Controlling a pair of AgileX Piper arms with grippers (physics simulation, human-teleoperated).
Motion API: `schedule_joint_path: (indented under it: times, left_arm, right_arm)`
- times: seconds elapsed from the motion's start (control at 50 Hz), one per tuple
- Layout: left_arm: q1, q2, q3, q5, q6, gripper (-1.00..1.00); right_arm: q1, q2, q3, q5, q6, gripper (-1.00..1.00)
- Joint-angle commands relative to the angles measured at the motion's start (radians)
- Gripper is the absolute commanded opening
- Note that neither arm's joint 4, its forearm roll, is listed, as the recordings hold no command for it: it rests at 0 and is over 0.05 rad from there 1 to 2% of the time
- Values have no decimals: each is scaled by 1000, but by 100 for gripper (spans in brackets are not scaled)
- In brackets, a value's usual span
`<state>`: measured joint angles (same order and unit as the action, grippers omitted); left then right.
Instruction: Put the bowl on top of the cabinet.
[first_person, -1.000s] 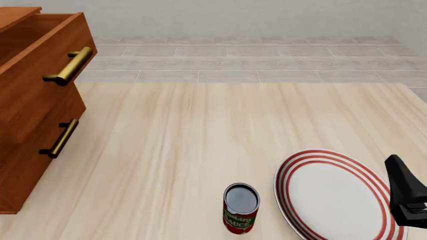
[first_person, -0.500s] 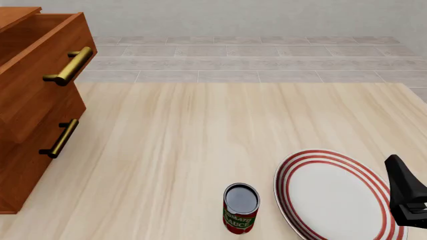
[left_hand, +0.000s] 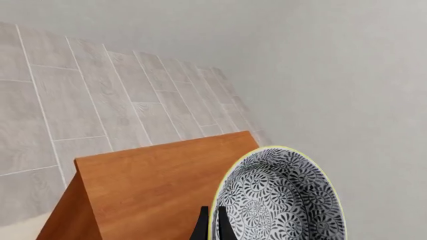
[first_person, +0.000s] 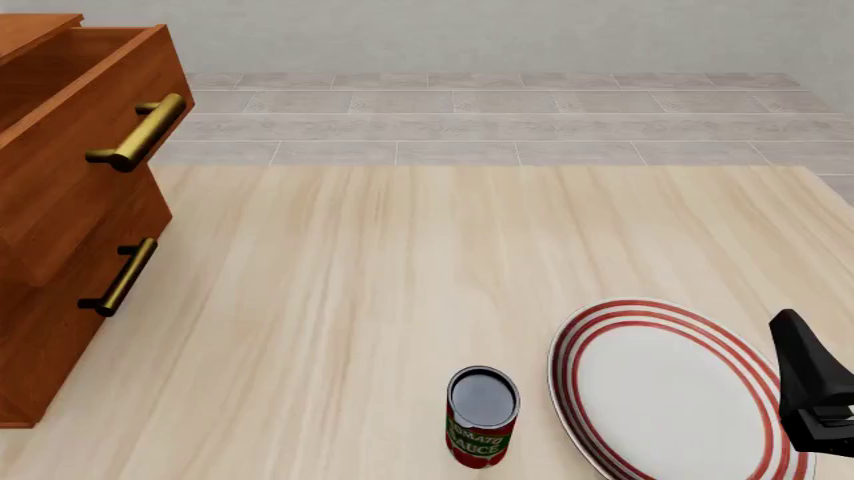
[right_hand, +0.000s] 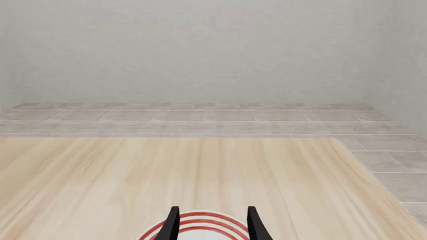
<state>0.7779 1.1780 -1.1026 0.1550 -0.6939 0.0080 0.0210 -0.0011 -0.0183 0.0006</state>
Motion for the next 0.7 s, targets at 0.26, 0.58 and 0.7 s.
schedule_joint_path:
  times: [0.26,0.58,0.7]
  left_arm:
    - [5,25,-6,-24,53,-100]
    - [-12,18,6,-31,59,-100]
    - [-7,16,18,-59,50,100]
  right_arm:
    - [0,0,0,0,0,100]
    - [0,0,0,0,0,100]
    - [0,0,0,0,0,100]
